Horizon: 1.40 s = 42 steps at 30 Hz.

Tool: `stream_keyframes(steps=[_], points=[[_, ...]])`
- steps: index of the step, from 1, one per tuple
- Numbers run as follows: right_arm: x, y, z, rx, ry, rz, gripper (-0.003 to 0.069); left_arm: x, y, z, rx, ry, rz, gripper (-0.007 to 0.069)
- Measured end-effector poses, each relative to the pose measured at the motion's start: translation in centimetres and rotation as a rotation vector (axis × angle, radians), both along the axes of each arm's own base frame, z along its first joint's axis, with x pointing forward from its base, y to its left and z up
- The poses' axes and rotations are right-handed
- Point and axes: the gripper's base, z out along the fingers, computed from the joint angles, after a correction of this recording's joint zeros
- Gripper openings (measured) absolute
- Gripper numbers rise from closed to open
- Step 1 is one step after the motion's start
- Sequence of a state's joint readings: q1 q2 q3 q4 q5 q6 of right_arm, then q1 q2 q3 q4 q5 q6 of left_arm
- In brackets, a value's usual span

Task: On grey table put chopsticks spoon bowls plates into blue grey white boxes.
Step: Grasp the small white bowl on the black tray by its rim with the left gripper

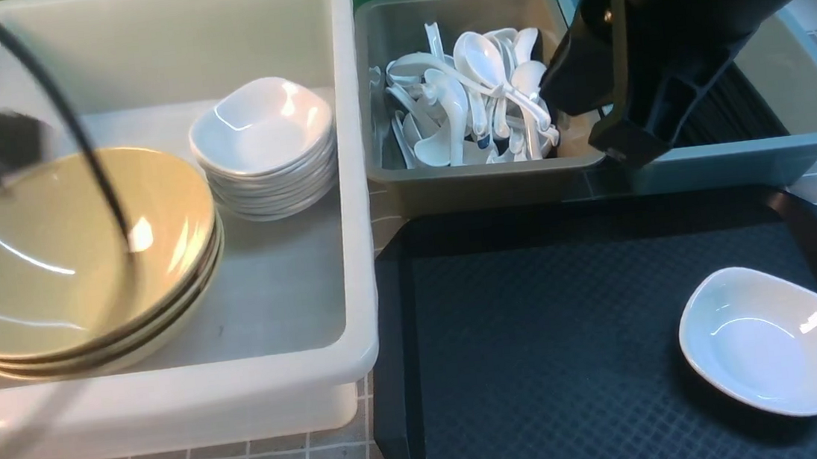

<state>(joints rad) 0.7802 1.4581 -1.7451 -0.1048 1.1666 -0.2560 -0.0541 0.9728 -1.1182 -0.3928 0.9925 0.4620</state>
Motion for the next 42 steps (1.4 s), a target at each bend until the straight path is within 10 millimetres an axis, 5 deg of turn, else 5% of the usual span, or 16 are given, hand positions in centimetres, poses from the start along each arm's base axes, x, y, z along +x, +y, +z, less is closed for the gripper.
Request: stream_keyframes(steps=[3,9,18,26,33,42], points=[[-0.1,-0.4,-1.4,-0.024,0.044,-0.050,0.0080,0.2,-2.8,-1.0,0.043,0.062,-0.169,0.0017],[-1.2,-2.6,-4.1,-0.079,0.090,-0.214,0.0080,0.9,-8.6,-3.6,0.107,0.149,-0.432,-0.0011],[-5.8,-10.4,-7.0,-0.098,0.059,-0.475,0.0080,0.8,-18.5,-8.9,0.174,0.237,-0.711,-0.0011],[-9.6,-15.9,-9.4,-0.032,0.079,-0.657,0.0080,3.0,-26.7,-9.9,0.181,0.238,-0.791,-0.0001],[-13.4,-17.2,-8.9,0.144,0.068,-0.633,0.0080,7.0,-31.9,-12.9,0.260,0.287,-0.769,0.0111],[-14.3,-17.6,-8.6,0.177,0.044,-0.620,0.0083,10.8,-36.0,-18.2,0.223,0.299,-0.627,0.0439]])
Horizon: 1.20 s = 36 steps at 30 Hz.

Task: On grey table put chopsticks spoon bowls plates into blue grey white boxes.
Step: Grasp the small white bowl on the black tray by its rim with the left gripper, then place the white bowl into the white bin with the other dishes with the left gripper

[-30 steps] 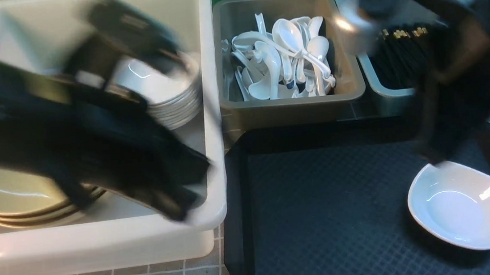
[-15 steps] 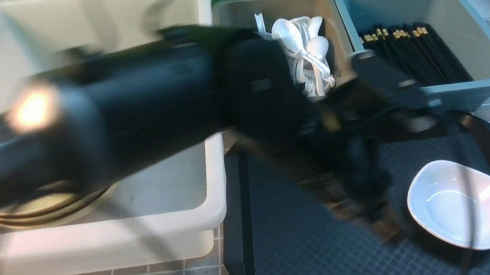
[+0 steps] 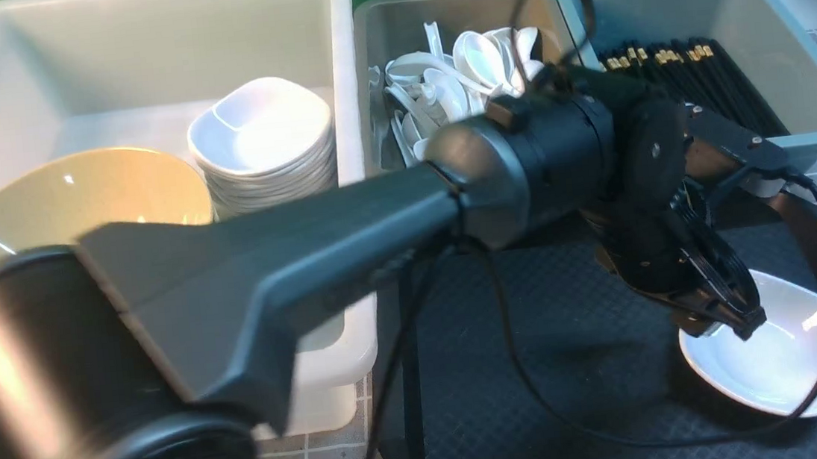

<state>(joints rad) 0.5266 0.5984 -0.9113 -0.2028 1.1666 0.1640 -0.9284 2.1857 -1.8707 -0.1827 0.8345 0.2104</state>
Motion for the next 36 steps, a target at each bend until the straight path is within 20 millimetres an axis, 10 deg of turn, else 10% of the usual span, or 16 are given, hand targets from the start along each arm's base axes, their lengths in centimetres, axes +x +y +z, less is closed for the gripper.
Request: stream_keyframes(steps=[12,19,27,33,36], points=[[0.0,0.0,0.0,-0.004,-0.001,0.005,0.0083,0.9,-2.0,-5.5,-0.073,0.087,0.094,0.0454],[-0.1,0.2,0.0,0.000,0.004,0.036,0.0083,1.1,-2.1,-5.2,-0.100,0.110,0.091,0.0083],[2.4,2.5,0.8,-0.030,0.057,0.171,0.0083,3.0,2.9,4.6,-0.093,-0.030,0.044,0.0006],[7.0,7.1,3.9,0.042,0.033,0.371,0.0083,3.7,13.8,17.9,-0.137,-0.292,0.189,0.0006],[9.1,10.0,5.6,0.049,0.009,0.482,0.0081,3.5,19.6,21.3,-0.126,-0.371,0.300,0.0006]])
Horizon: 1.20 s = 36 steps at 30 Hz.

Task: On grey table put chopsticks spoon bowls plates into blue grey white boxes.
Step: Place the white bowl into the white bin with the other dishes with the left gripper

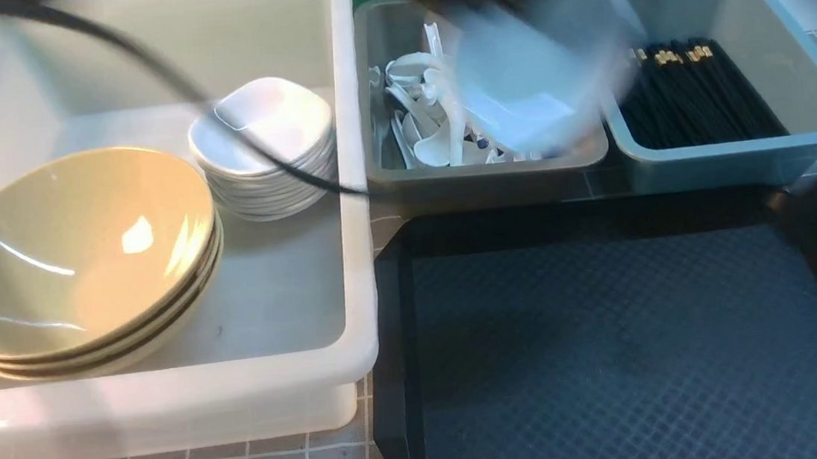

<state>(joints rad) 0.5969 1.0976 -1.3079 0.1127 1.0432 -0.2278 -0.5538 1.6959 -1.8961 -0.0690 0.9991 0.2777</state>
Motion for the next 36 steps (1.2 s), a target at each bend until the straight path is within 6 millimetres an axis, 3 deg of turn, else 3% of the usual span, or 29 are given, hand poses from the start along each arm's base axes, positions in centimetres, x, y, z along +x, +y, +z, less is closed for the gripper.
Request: stream_keyframes(steps=[3,4,5,7,13,14,23,28,31,36], points=[[1.8,3.9,1.2,-0.012,-0.026,0.115,0.0059,-0.1,6.3,1.1,0.004,-0.013,0.154,0.0006],[2.1,4.4,1.1,-0.020,-0.023,0.123,0.0057,-0.1,7.1,1.2,0.002,-0.019,0.175,0.0006],[2.7,6.2,1.6,-0.026,-0.043,0.167,0.0043,0.1,9.5,0.4,0.006,0.003,0.244,0.0006],[3.4,8.5,2.2,-0.039,-0.077,0.218,0.0030,0.8,12.1,-1.1,-0.013,0.036,0.324,0.0006],[5.7,12.0,2.8,-0.066,-0.132,0.278,0.0026,4.3,16.5,-6.3,-0.081,0.108,0.428,0.0006],[6.2,12.5,2.7,-0.081,-0.143,0.287,0.0026,5.6,17.0,-7.5,-0.110,0.114,0.440,0.0006],[8.9,13.8,0.9,-0.203,-0.204,0.268,0.0026,12.0,17.3,-14.7,-0.155,0.126,0.406,0.0006],[10.7,13.9,-0.6,-0.254,-0.199,0.240,0.0026,15.0,17.2,-16.7,-0.117,0.139,0.357,0.0027],[11.4,13.8,-1.1,-0.266,-0.189,0.226,0.0026,15.6,17.1,-17.0,-0.076,0.144,0.315,0.0083],[11.8,13.5,-1.2,-0.270,-0.191,0.213,0.0026,15.6,17.1,-17.6,-0.016,0.165,0.257,0.0307]])
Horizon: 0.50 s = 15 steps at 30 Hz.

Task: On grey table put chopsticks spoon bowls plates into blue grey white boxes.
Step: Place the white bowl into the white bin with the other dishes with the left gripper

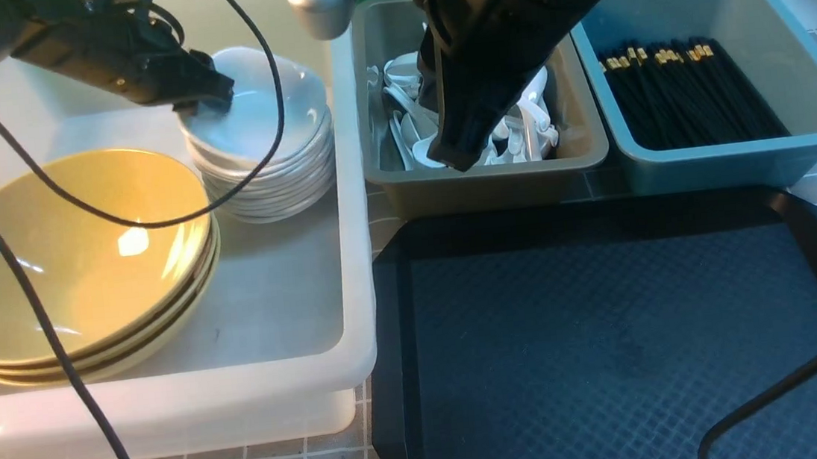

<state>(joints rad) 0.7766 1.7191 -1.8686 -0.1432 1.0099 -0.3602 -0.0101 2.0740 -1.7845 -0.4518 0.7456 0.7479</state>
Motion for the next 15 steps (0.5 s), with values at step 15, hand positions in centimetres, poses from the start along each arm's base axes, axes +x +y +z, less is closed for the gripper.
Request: stream_keyframes(steps=[15], points=[[-0.1,-0.1,-0.1,-0.017,0.019,-0.003,0.0026,-5.3,0.0,11.3,0.007,-0.190,-0.007,0.0447]])
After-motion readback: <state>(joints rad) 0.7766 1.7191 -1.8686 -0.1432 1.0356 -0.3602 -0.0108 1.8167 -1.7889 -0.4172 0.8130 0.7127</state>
